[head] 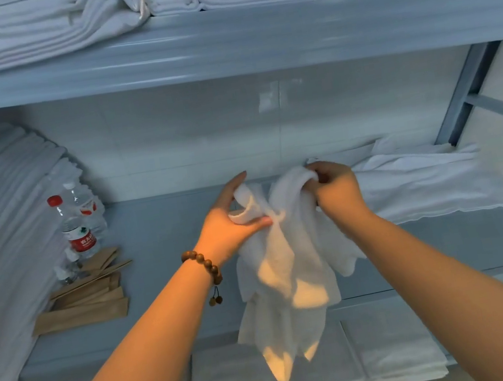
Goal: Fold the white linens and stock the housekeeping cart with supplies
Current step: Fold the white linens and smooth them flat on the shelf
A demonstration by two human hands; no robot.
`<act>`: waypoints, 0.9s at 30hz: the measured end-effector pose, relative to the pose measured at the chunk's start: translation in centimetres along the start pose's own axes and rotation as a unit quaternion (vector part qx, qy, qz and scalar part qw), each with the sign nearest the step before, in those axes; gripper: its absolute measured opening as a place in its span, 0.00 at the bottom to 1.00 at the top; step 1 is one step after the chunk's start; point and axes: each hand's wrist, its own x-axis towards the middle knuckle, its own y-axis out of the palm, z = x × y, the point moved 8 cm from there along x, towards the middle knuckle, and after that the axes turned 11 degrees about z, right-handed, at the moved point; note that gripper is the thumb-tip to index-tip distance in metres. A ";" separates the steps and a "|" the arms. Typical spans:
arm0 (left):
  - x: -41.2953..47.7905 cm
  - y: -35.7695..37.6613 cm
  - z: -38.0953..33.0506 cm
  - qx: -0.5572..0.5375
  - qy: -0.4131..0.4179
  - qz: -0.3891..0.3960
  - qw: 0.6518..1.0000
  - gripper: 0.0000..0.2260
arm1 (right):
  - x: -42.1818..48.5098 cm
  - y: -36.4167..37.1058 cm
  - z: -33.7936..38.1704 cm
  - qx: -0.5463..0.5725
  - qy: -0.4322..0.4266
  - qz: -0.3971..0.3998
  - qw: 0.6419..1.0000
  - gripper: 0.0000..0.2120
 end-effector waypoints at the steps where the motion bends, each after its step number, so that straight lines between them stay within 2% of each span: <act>1: -0.2 0.9 0.1 0.018 0.003 0.021 1.000 0.39 | -0.5 0.9 -0.2 -0.001 0.004 0.018 1.000 0.08; 3: -0.3 2.2 0.7 0.035 -0.008 0.039 0.999 0.39 | -1.2 2.1 -1.0 0.013 0.025 0.052 0.998 0.09; 4: -0.3 2.5 1.0 0.038 -0.016 0.036 0.999 0.35 | -1.5 2.5 -1.3 0.022 0.033 0.070 0.997 0.10; 7: -0.7 2.3 1.5 0.040 -0.022 0.004 0.999 0.18 | -2.2 2.8 -1.6 0.020 0.025 0.137 0.990 0.10; 9: -0.9 1.8 1.4 0.023 -0.015 -0.015 1.000 0.11 | -2.8 3.0 -2.0 0.045 0.020 0.200 0.979 0.12; 11: -1.1 1.1 1.3 -0.024 -0.015 -0.034 0.999 0.08 | -3.4 2.9 -3.1 0.039 0.025 0.254 0.966 0.21; 14: -1.1 -0.3 0.2 -0.114 -0.003 -0.076 0.991 0.07 | -4.6 3.0 -5.7 -0.138 0.039 0.310 0.940 0.41; 15: -1.1 -0.7 -0.3 -0.130 0.006 -0.088 0.988 0.07 | -5.3 3.3 -6.7 -0.168 0.038 0.327 0.929 0.45; 17: -1.0 -1.2 -1.6 -0.140 0.032 -0.102 0.984 0.07 | -7.2 4.1 -8.8 -0.164 0.053 0.348 0.922 0.46; 19: -1.0 -1.5 -2.7 -0.133 0.045 -0.111 0.984 0.07 | -8.9 4.9 -11.2 -0.167 0.089 0.313 0.931 0.39; 20: -1.0 -1.6 -3.0 -0.131 0.046 -0.115 0.984 0.07 | -9.3 5.1 -12.1 -0.171 0.105 0.275 0.940 0.32; 22: -1.2 -2.0 -3.2 -0.136 0.043 -0.128 0.981 0.06 | -9.5 4.9 -13.0 -0.178 0.134 0.177 0.959 0.11; 23: -1.5 -2.5 -3.0 -0.140 0.037 -0.141 0.979 0.07 | -9.3 4.3 -12.8 -0.164 0.145 0.134 0.966 0.04; 26: -2.5 -4.5 -1.4 -0.157 -0.012 -0.186 0.970 0.07 | -7.5 1.7 -11.7 -0.089 0.143 0.053 0.984 0.06; 27: -2.9 -5.1 -0.8 -0.155 -0.032 -0.195 0.968 0.07 | -6.8 0.6 -10.6 -0.075 0.132 0.033 0.988 0.11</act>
